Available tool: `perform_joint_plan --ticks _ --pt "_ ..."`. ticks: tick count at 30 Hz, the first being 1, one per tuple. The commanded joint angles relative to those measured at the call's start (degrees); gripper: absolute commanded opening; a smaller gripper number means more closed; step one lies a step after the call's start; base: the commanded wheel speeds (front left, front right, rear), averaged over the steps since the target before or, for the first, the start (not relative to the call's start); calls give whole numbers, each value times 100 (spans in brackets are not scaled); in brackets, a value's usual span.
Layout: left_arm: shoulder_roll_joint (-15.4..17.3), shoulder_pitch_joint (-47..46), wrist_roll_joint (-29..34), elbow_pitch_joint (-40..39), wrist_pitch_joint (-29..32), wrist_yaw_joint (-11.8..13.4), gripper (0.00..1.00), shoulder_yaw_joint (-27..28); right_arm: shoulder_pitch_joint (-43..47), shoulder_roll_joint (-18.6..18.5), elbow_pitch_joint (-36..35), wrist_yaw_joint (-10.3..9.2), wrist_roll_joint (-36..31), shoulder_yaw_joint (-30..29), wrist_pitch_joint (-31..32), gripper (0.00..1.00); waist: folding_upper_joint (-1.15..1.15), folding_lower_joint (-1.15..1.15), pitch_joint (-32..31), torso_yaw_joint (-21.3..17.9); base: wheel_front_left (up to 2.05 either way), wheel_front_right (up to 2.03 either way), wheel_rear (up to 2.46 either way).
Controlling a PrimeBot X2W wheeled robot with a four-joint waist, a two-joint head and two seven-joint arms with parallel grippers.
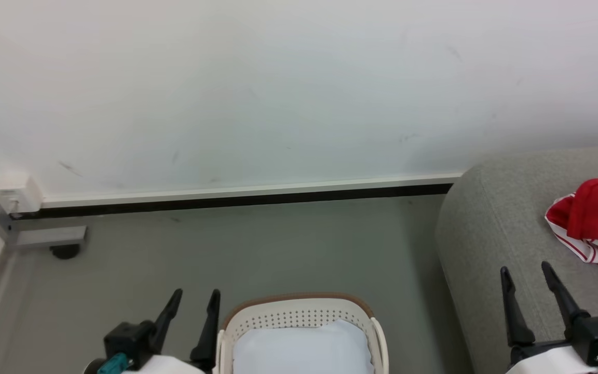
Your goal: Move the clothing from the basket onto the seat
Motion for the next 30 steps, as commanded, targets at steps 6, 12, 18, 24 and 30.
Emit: perform_joint_plan --ticks 6,12,18,24,30 --pt "-181 570 438 -62 -2 -184 100 653 401 101 -22 -13 -9 71 1 100 0 2 -172 274 0 0 0" --pt "-336 766 631 -37 -3 -370 100 929 508 142 31 -13 63 128 1 100 0 2 -198 352 0 0 0" --pt "-486 821 824 23 -3 -521 100 1184 446 157 27 -13 113 209 1 100 0 2 -172 316 0 0 0" --pt "-550 701 843 414 70 -632 100 1158 305 156 -46 -13 188 298 1 100 0 2 22 83 0 0 0" --pt "-589 222 1068 787 501 -657 100 809 187 156 -99 -13 247 387 1 100 0 2 420 -263 0 0 0"
